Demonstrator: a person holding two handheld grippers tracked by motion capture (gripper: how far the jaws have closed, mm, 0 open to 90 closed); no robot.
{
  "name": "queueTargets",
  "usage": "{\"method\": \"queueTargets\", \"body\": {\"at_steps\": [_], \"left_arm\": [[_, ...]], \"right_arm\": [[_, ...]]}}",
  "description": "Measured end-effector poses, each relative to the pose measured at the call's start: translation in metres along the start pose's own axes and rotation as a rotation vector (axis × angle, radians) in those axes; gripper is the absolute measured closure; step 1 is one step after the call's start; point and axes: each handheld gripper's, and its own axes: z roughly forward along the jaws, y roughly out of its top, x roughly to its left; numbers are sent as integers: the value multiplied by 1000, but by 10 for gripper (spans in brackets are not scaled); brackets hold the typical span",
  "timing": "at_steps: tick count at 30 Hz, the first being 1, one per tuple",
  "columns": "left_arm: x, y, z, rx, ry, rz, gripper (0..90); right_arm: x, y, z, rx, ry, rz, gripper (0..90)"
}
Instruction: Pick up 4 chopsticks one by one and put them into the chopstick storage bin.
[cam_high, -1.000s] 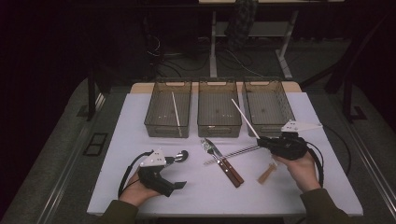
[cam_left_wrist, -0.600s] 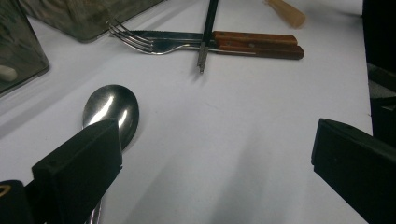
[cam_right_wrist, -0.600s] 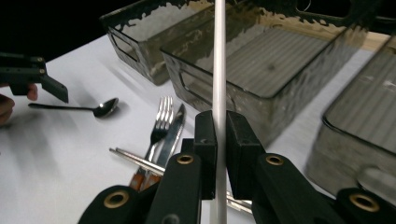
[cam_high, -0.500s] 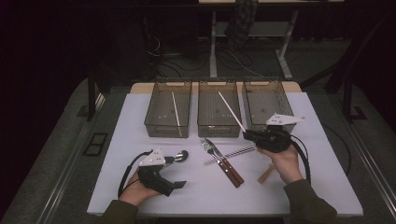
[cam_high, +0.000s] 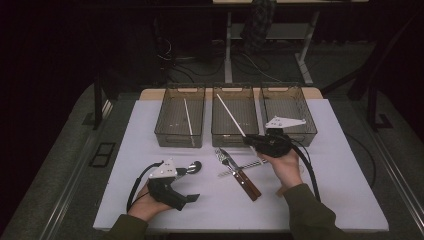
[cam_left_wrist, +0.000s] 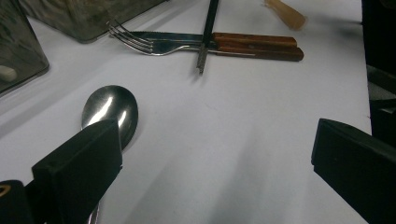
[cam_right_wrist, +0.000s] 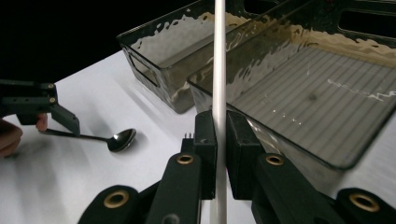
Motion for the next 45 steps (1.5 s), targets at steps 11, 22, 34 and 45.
{"method": "queueTargets", "body": {"at_steps": [11,22,34,45], "left_arm": [[0,0,0,0,-2,0,2],[0,0,0,-2,-3,0,2],[0,1,0,-8,-5,3,4],[0,1,0,-16,-12,0,5]], "right_arm": [[5,20,22,1,2,3,836],[14,47,47,-2,-5,-5,836],[23,70,80,1,-19,9,836],[37,96,109,5,-34,-20,836]]}}
